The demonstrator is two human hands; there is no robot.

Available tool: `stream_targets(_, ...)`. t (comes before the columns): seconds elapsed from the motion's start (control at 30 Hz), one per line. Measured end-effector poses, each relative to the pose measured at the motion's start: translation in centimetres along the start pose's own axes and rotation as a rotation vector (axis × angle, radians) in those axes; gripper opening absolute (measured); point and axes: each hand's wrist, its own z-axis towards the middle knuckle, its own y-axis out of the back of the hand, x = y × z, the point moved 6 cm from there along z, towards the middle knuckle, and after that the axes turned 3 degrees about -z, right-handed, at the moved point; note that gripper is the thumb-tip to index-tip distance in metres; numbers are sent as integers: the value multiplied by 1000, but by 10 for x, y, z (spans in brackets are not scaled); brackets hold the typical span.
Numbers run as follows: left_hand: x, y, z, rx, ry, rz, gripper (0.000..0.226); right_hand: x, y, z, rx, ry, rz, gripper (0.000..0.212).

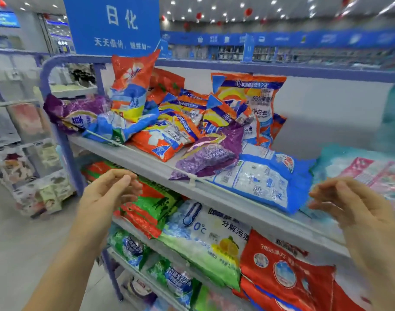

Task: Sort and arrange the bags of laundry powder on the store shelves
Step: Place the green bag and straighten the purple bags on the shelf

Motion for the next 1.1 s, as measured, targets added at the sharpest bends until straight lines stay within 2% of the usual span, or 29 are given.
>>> stream_targets(0.1,14,-21,43,92,11,-70,17,8,-6,7,-109,58,-182,19)
stream_targets(0.17,20,-37,70,193,17,-100,16,14,-31,17,-63,139,-362,8)
stream_targets(0.3,33,-55,121,347,38,-79,12,12,-112,46,170,323,-805,19)
stream_targets(0.4,37,-59,150,428,1,-56,14,-6,-172,64,483,481,-1181,41)
stream_targets(0.47,40,-58,165,468,2,-54,15,-20,-183,74,571,373,-1250,54)
stream_targets(0.57,47,-60,180,555,26,3,14,-31,-160,103,411,-89,-1096,49)
stream_targets(0.6,49,-62,182,585,38,31,14,-35,-152,115,359,-237,-1117,48)
stream_targets(0.67,54,-67,185,645,69,70,12,-44,-146,144,288,-415,-1230,60)
stream_targets(0.73,57,-72,185,690,94,88,13,-56,-155,169,263,-493,-1335,64)
stream_targets(0.8,58,-74,186,708,100,93,13,-73,-159,189,254,-554,-1442,59)
stream_targets(0.87,58,-75,187,721,102,92,12,-82,-157,199,212,-619,-1436,56)
stream_targets(1.03,60,-78,188,756,123,82,13,-85,-144,197,-79,-657,-924,34)
stream_targets(1.1,61,-80,188,768,121,79,13,-81,-143,192,-133,-641,-805,26)
